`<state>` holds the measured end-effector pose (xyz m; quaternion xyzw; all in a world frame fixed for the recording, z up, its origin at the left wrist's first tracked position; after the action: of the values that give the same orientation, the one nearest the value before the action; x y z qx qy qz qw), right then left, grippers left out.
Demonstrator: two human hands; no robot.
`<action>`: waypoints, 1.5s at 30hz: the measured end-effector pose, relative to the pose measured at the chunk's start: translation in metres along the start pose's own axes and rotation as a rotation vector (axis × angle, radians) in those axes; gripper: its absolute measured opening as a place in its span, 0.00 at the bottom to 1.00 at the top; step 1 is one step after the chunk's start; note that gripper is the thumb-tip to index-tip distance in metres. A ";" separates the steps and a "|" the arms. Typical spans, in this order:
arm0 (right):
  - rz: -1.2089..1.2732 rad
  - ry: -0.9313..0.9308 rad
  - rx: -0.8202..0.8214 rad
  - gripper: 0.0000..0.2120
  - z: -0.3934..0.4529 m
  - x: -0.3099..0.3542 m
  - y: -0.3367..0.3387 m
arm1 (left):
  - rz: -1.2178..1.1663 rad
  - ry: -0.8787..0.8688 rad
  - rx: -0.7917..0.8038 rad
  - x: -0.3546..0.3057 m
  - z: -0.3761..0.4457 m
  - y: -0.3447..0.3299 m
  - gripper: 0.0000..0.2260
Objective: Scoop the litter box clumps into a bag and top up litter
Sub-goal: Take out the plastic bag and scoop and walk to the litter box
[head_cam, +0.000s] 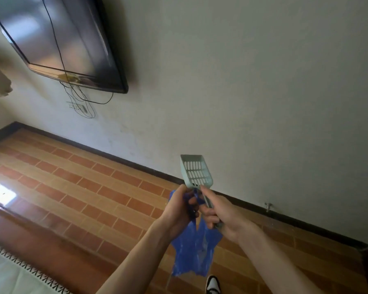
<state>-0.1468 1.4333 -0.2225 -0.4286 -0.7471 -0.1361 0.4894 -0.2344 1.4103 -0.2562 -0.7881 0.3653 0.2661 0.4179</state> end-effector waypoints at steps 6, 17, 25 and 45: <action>-0.157 0.058 -0.013 0.20 0.054 0.044 0.043 | -0.228 -0.013 -0.175 -0.021 0.063 -0.017 0.09; -0.299 0.213 0.024 0.15 0.168 0.100 0.060 | -0.150 -0.170 -0.584 -0.088 0.100 0.059 0.17; -0.316 0.143 0.162 0.17 0.255 0.109 -0.014 | -0.100 -0.256 -0.800 -0.148 0.079 0.153 0.13; -0.542 0.184 0.364 0.26 0.449 0.144 -0.302 | -0.005 -0.385 -1.041 -0.315 0.021 0.440 0.13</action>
<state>-0.6790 1.6062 -0.2521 -0.1060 -0.7987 -0.1635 0.5694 -0.7745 1.3705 -0.2434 -0.8286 0.1010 0.5496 0.0331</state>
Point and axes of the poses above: each hand's wrist, its own z-axis towards the middle knuckle, its own y-axis out of the back of the hand, x = y × z, the point moved 9 cm from there along z, towards the middle knuckle, and after that the axes turned 1 degree about y, right-handed, at the moved point
